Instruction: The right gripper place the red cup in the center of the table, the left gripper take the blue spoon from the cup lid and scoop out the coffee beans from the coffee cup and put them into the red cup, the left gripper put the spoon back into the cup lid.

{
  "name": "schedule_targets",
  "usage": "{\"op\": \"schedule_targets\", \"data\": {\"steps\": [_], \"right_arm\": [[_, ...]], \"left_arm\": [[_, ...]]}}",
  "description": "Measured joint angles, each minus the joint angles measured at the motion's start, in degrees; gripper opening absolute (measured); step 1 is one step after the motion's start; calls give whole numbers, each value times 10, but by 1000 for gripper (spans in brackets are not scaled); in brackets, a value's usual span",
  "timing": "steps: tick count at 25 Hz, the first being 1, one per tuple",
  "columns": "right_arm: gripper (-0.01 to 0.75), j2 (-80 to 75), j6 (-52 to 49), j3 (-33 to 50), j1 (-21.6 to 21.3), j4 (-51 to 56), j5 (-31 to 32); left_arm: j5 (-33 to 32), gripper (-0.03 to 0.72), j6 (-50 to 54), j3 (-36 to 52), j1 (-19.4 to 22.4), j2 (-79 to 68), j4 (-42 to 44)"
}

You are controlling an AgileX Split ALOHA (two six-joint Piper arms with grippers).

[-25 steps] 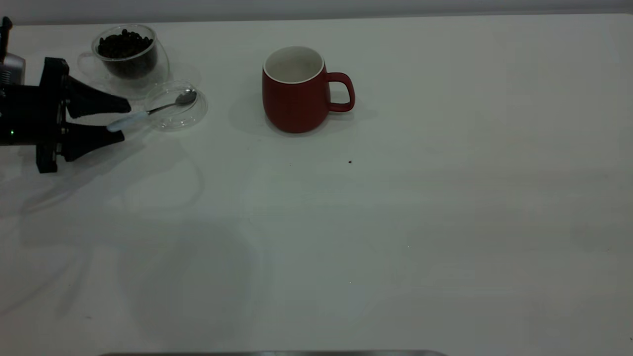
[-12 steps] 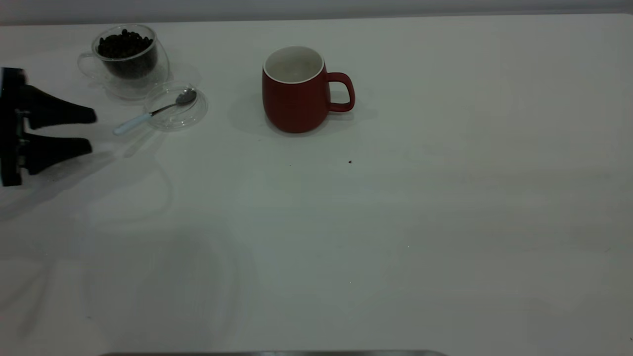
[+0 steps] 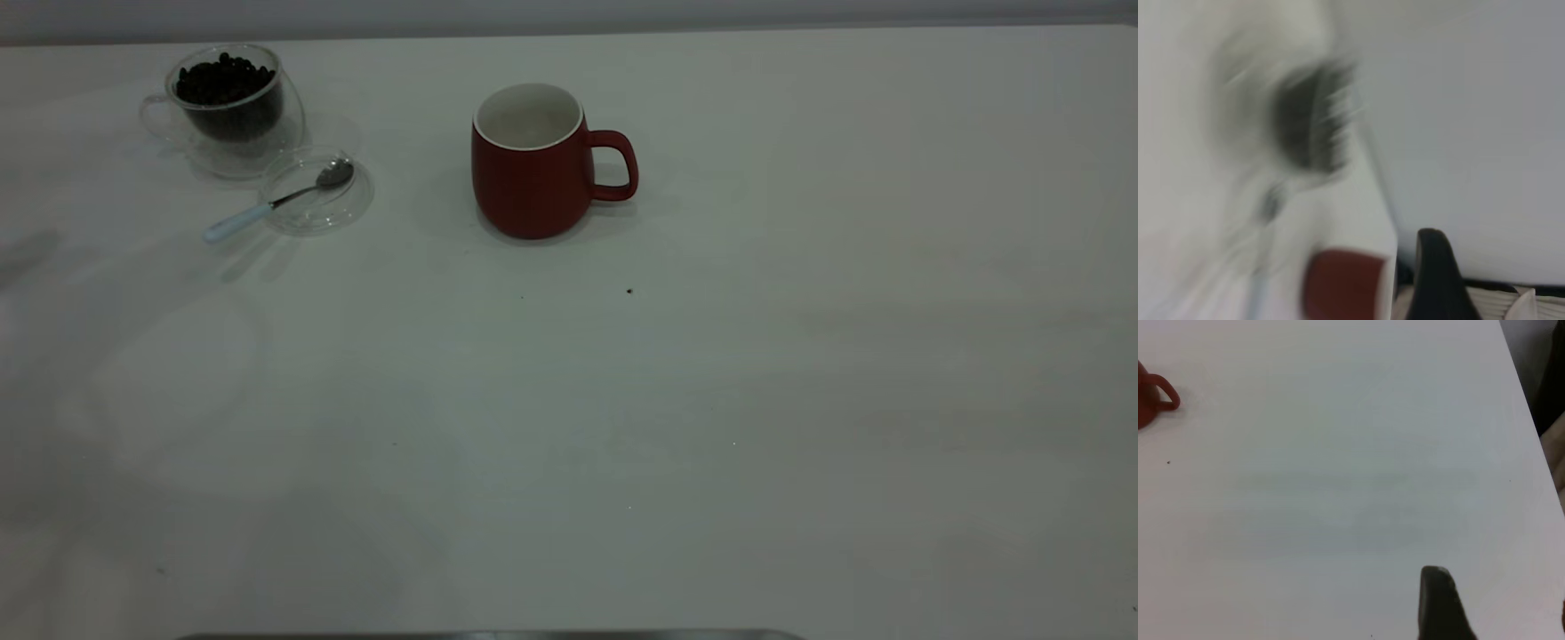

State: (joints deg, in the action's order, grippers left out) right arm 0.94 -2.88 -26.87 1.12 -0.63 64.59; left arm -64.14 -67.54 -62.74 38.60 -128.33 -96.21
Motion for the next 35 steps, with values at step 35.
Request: {"op": "schedule_targets", "data": {"steps": [35], "right_arm": [[466,0,0,0,0,0,0]], "left_arm": [[85,493,468,161,-339,855,784]]}}
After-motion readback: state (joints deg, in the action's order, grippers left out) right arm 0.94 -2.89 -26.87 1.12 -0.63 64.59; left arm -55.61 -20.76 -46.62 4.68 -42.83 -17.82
